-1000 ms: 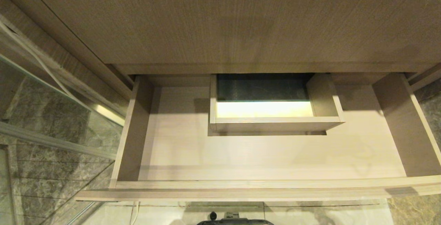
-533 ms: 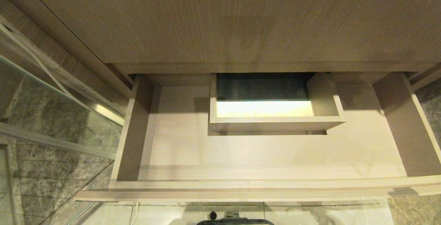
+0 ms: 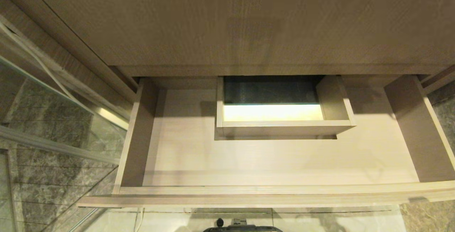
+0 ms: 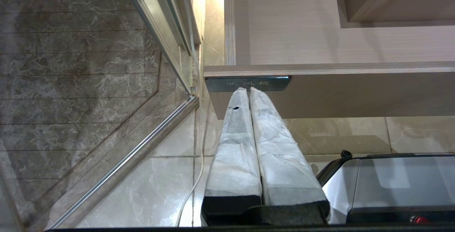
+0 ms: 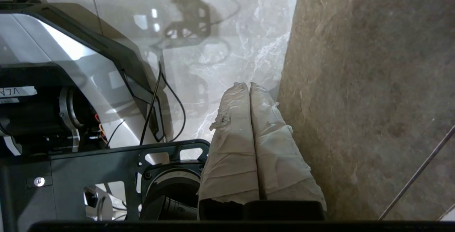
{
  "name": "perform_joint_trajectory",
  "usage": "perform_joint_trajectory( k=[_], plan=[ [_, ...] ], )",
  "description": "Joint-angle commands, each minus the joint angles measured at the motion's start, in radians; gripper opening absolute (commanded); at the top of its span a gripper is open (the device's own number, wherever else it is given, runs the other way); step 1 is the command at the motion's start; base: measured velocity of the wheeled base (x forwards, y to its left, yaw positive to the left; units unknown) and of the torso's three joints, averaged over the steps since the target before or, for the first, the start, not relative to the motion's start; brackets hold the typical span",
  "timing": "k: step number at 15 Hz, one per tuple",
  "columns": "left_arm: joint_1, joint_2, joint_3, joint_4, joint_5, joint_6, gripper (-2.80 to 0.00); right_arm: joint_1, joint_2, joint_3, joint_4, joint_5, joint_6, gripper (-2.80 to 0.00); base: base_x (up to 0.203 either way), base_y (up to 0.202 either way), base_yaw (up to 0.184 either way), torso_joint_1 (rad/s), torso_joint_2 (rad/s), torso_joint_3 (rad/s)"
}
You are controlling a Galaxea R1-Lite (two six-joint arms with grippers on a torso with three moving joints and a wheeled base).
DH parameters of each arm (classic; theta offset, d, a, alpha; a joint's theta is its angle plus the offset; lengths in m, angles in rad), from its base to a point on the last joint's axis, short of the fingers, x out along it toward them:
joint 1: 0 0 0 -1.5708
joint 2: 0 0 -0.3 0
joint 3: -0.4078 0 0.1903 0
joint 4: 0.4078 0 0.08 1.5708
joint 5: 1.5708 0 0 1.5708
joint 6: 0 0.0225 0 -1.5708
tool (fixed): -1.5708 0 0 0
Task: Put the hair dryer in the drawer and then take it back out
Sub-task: Close the drawer
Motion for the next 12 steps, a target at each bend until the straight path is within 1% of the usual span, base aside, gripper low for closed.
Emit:
perform_joint_trajectory(
  k=[1,12],
  plan=[
    [0.000,0.000,0.000,0.000,0.000,0.000,-2.80,0.000,0.006,-0.003,0.004,0.002,-0.002,-2.80,0.000,0.000,0.000,0.000,0.00,0.000],
    [0.000,0.000,0.000,0.000,0.000,0.000,-2.80,0.003,0.033,-0.001,0.014,0.000,0.002,-2.80,0.000,0.000,0.000,0.000,0.00,0.000]
  ],
)
